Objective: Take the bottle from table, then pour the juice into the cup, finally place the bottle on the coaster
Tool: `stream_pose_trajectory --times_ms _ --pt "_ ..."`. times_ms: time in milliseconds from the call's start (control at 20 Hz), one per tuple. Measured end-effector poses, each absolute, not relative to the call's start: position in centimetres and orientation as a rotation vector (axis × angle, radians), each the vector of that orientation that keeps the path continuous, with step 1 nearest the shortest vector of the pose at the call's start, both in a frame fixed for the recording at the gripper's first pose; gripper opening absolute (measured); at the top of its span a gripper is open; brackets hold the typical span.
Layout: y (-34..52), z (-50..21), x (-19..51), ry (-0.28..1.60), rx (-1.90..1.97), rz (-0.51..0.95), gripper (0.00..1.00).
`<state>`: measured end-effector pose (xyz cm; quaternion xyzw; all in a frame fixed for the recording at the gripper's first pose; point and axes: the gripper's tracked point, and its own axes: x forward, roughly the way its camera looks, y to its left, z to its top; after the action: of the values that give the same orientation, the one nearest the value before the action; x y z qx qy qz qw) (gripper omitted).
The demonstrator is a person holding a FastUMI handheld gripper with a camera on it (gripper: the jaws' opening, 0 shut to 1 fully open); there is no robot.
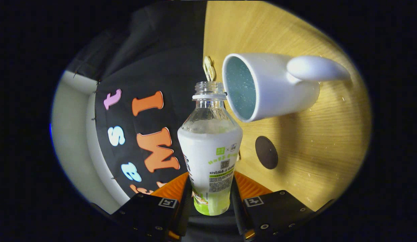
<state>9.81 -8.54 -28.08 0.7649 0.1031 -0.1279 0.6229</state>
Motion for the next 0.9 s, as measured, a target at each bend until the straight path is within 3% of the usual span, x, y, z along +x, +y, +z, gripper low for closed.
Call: stream_pose_trajectory --times_ms 900 --pt "-6.6 -23.4 15.4 0.204 0.537 -0.056 0.58"
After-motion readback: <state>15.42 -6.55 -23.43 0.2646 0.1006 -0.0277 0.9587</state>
